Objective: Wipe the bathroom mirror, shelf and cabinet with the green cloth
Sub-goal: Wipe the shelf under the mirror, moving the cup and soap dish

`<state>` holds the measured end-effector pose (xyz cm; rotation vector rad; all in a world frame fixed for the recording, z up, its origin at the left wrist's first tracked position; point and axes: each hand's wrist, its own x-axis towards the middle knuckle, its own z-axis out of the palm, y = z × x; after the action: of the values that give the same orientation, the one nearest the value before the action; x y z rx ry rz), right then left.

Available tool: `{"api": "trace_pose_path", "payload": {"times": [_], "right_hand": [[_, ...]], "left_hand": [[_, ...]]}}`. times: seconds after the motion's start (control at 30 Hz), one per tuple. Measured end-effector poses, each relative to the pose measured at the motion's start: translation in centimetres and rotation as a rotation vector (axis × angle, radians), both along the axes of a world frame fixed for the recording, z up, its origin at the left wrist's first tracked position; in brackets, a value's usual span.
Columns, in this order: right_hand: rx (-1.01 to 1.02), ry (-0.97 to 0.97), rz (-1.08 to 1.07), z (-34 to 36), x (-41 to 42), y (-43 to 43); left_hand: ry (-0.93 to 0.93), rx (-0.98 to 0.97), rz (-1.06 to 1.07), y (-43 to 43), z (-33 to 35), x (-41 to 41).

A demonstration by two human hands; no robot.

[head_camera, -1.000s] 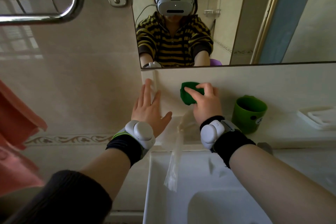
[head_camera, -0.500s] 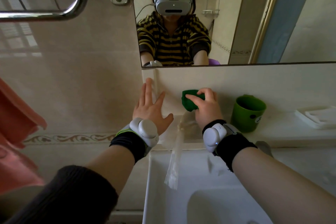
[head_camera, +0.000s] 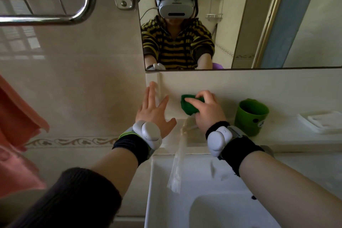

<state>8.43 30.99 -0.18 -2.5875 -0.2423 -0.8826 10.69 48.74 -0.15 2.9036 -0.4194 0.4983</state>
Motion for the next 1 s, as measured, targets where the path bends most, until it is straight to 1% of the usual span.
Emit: {"api": "trace_pose_path", "payload": {"times": [0.1,0.17,0.2,0.27,0.37,0.47,0.57,0.77,1.0], "right_hand": [[-0.014,-0.233,0.071,2.2,-0.2,1.4],[0.000,-0.306,0.091,3.7,0.3,2.1],[0.007,-0.308,0.089,4.3,0.6,2.4],[0.008,-0.255,0.061,5.1,1.4,2.9],[-0.043,-0.154,0.009,4.8,2.5,3.3],[-0.087,-0.142,-0.015,3.8,2.7,3.3],[-0.139,-0.077,-0.016,2.4,2.5,3.1],[-0.142,0.004,-0.004,0.2,2.3,3.3],[-0.164,0.050,0.009,-0.4,2.4,3.2]], "left_hand": [[0.005,0.007,0.011,-0.1,-0.1,0.0],[0.002,0.011,0.012,-0.1,-0.1,-0.1],[0.000,0.015,0.013,0.0,-0.1,-0.1],[0.000,0.017,0.012,0.0,0.1,-0.1],[0.001,0.000,-0.005,0.0,0.1,-0.2],[-0.002,0.007,-0.015,0.2,0.1,-0.2],[-0.014,-0.010,-0.012,0.3,0.1,-0.1],[-0.055,-0.046,-0.033,0.6,-0.1,0.0],[-0.063,-0.056,-0.045,0.6,-0.2,0.2]]}}
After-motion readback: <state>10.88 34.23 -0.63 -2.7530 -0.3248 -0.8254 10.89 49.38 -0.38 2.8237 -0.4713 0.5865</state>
